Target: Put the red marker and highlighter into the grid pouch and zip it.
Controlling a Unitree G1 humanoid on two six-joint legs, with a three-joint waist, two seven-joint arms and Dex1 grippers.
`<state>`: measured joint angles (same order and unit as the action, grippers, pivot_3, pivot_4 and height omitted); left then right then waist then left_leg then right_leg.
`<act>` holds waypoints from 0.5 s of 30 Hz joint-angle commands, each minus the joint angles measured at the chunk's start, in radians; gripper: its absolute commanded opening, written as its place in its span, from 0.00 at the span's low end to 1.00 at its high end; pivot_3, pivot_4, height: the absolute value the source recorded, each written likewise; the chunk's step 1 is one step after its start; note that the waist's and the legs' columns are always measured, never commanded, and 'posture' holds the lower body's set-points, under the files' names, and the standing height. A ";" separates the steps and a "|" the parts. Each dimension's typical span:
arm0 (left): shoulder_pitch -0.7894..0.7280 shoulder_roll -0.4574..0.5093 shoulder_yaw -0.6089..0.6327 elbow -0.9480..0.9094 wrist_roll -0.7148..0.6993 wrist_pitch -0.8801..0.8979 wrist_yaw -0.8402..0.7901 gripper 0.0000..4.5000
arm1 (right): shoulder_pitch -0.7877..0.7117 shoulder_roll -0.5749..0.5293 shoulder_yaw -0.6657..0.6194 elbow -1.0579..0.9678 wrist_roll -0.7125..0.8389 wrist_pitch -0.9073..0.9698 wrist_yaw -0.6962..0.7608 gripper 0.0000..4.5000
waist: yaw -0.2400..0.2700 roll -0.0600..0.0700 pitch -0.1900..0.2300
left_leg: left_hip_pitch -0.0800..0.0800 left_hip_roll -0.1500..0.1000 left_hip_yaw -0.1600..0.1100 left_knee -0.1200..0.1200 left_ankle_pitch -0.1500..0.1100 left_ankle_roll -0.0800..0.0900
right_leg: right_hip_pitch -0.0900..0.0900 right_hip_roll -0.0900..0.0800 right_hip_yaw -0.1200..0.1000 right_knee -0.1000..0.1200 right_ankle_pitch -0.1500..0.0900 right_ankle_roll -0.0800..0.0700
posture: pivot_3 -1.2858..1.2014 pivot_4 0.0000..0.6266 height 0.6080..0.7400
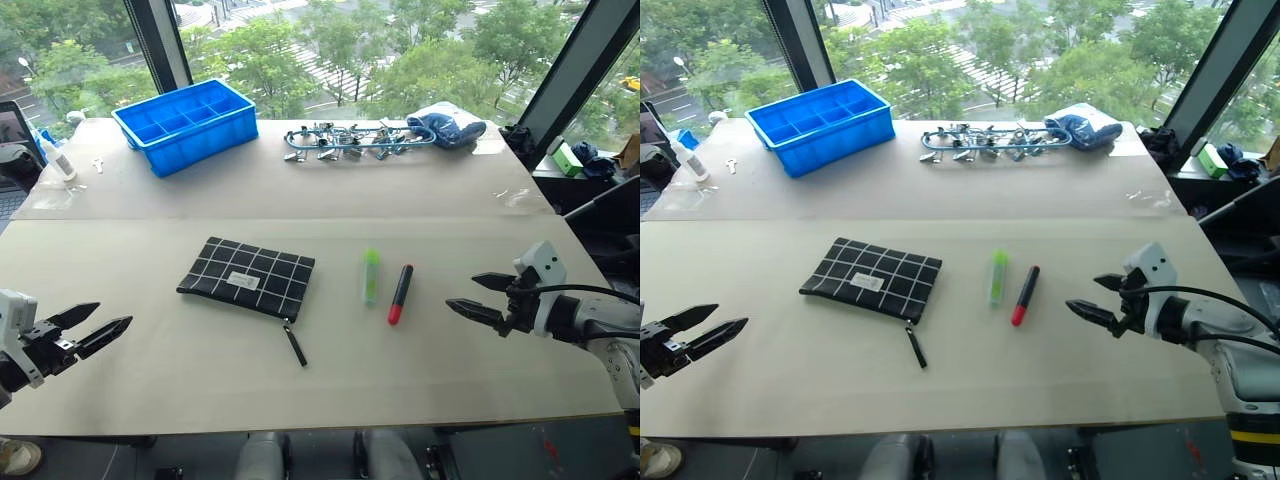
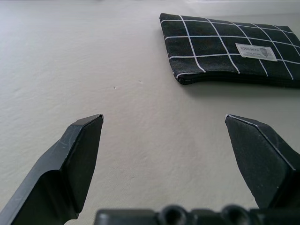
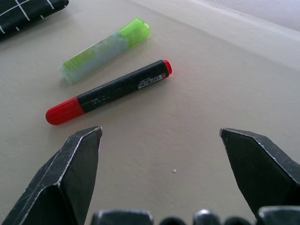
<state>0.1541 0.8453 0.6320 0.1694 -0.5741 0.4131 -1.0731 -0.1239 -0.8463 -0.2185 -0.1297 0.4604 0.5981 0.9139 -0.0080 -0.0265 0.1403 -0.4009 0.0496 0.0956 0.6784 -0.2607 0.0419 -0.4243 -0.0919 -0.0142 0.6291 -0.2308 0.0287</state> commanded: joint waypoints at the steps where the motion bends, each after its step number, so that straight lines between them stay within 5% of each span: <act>1: 0.015 -0.018 0.018 -0.040 -0.012 -0.030 -0.001 1.00 | -0.032 0.002 0.004 -0.001 -0.003 -0.015 0.000 0.99 | 0.000 0.000 0.000 | 0.000 0.000 0.000 0.000 0.000 0.000 | 0.000 0.000 0.000 0.000 0.000 0.000 | 0.52 0.24 1.00; 5: -0.031 -0.004 -0.055 0.034 0.015 -0.072 -0.083 1.00 | -0.054 0.014 0.027 0.001 -0.008 -0.006 -0.008 0.99 | -0.002 0.000 0.000 | 0.000 0.000 0.000 0.000 0.000 0.000 | 0.000 0.000 0.000 0.000 0.000 0.000 | 0.52 0.24 1.00; 8: -0.053 0.012 -0.094 0.058 0.073 -0.214 -0.145 1.00 | -0.083 0.028 0.016 -0.001 0.011 0.016 -0.020 0.86 | -0.001 0.000 0.000 | 0.000 0.000 0.000 0.000 0.000 0.000 | 0.000 0.001 0.000 0.000 0.000 0.000 | 0.52 0.24 1.00; 15: -0.137 0.054 -0.132 0.162 0.136 -0.468 -0.249 1.00 | -0.144 0.049 0.048 -0.085 0.067 0.063 -0.005 0.38 | -0.001 0.000 0.000 | 0.000 0.000 0.001 0.000 0.000 0.000 | 0.000 0.000 0.000 0.000 0.000 0.000 | 0.52 0.24 1.00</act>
<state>0.0373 0.8759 0.4978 0.3043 -0.4535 0.0073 -1.3058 -0.2447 -0.8004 -0.1715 -0.1615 0.4968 0.6515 0.9058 -0.0094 -0.0267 0.1400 -0.4010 0.0496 0.0963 0.6785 -0.2606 0.0419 -0.4247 -0.0917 -0.0143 0.6293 -0.2307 0.0283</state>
